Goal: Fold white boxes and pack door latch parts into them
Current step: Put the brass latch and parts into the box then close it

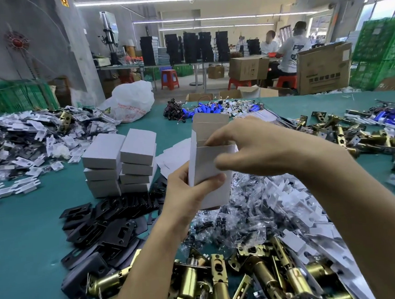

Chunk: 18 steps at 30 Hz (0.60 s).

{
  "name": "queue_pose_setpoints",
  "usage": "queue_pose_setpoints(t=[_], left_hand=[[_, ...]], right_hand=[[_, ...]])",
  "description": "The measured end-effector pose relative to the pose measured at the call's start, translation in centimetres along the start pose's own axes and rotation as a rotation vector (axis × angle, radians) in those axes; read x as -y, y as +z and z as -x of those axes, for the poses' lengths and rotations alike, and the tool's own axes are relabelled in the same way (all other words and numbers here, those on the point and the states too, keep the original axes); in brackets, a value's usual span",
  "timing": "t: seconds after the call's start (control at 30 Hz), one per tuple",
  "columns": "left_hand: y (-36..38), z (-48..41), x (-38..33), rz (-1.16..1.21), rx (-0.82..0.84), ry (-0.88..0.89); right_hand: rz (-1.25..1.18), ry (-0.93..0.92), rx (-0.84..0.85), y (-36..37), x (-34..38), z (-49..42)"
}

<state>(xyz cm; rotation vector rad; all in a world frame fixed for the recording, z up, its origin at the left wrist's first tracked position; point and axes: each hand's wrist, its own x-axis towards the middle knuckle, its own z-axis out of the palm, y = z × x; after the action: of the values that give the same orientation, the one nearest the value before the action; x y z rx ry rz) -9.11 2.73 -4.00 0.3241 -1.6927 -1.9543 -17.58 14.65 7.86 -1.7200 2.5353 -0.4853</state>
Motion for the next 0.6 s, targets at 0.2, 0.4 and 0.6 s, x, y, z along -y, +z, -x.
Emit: queue_pose_setpoints(t=[0.2,0.4,0.6], left_hand=[[0.06,-0.15,0.07,0.017,-0.009,0.056],[0.11,-0.2,0.31,-0.028,-0.024,0.101],[0.49,-0.12,0.46,-0.073,-0.038,0.168]], right_hand=[[0.09,0.061,-0.054,0.07,-0.59,-0.09],[0.059,0.044,-0.103,0.3,-0.9,-0.36],[0.061,0.079,-0.082,0.65,-0.69,-0.39]])
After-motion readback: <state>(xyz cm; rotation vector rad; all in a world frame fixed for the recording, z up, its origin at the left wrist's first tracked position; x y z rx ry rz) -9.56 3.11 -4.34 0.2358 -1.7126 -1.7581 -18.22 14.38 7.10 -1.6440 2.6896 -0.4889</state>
